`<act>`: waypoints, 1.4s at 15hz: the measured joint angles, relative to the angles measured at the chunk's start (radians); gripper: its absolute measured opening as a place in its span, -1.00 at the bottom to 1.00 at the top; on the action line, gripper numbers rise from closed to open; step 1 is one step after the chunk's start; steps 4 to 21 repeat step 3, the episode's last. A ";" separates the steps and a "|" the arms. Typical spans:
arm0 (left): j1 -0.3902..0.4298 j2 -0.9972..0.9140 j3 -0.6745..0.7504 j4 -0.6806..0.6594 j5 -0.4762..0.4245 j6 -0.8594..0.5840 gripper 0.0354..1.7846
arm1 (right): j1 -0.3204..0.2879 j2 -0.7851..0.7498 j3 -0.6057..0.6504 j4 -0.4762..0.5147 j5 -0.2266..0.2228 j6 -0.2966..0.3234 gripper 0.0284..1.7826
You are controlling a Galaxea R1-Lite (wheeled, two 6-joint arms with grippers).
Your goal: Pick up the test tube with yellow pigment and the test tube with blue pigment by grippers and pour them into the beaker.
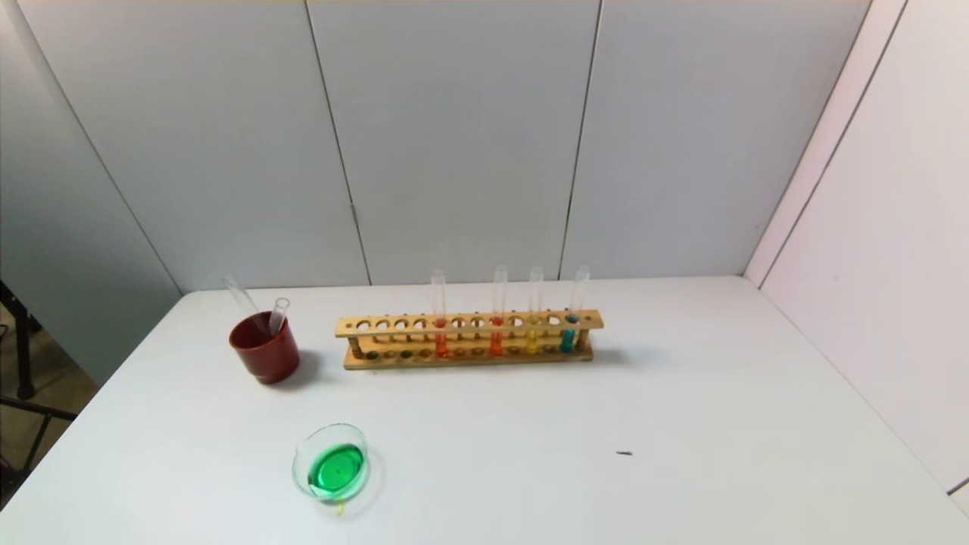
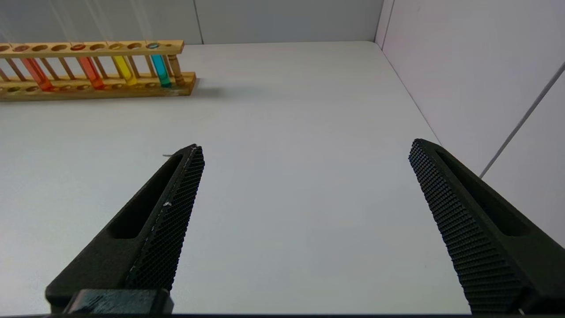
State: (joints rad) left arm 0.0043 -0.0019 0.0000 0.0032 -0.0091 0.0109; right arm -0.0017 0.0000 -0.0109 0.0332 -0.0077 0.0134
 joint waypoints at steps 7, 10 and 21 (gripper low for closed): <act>0.000 0.000 0.000 0.000 0.000 0.000 0.96 | 0.000 0.000 -0.001 -0.001 0.000 0.002 0.91; 0.000 0.000 0.000 0.000 0.000 0.000 0.96 | 0.000 0.000 -0.001 -0.001 0.000 0.002 0.91; 0.000 0.000 0.000 0.000 0.000 0.000 0.96 | 0.000 0.000 -0.001 -0.001 0.000 0.002 0.91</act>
